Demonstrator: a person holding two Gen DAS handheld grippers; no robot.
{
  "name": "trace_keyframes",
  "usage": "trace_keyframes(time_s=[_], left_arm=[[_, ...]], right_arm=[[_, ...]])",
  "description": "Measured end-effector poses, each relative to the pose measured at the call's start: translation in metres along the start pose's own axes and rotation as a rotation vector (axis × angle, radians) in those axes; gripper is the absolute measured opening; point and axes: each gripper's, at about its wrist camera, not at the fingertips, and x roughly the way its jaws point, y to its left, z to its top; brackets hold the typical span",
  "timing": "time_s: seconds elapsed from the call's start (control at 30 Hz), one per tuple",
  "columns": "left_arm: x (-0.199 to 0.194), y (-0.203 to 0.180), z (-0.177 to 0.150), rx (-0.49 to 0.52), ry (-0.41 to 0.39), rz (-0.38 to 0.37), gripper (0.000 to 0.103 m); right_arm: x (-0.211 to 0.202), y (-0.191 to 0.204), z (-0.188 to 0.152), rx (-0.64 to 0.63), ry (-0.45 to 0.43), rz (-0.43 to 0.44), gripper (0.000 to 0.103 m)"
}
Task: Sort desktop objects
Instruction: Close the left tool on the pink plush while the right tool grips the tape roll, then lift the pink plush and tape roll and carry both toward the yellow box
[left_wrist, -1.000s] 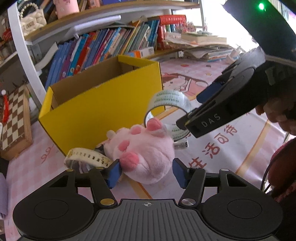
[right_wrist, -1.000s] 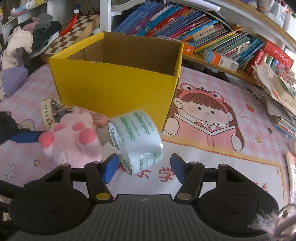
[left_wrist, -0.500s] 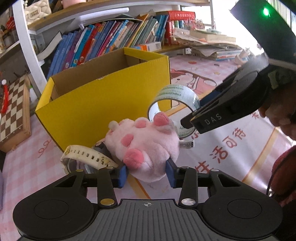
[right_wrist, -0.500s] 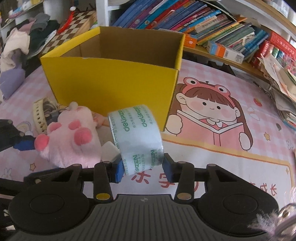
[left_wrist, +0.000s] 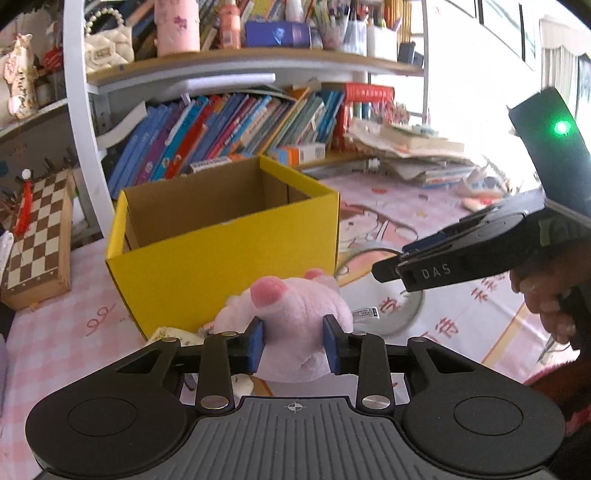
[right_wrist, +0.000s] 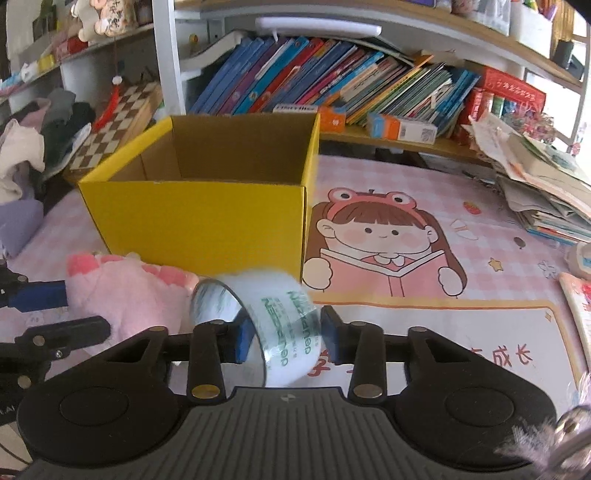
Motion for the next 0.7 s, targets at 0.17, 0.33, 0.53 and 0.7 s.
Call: trace_keyframes(time_s=[0.17,0.33,0.53,0.7], left_arm=[[-0.011,0.000,-0.002,0.013,-0.020,-0.001,0.031],[-0.025,0.001,-0.004,0.014,-0.052,-0.003,0.030],[-0.042,0.007,-0.004,-0.021,-0.108,-0.022,0.029],[-0.053,0.010,-0.005,-0.023,-0.141,-0.022,0.015]], right_arm=[[-0.008,0.007,-0.010,0.015,0.016,-0.003,0.012],[-0.019,0.011,-0.018,0.039,0.004,-0.016,0.010],[-0.034,0.020,-0.023,0.044,-0.024,-0.022,0.010],[-0.044,0.025,-0.027,0.048,-0.034,-0.024,0.010]])
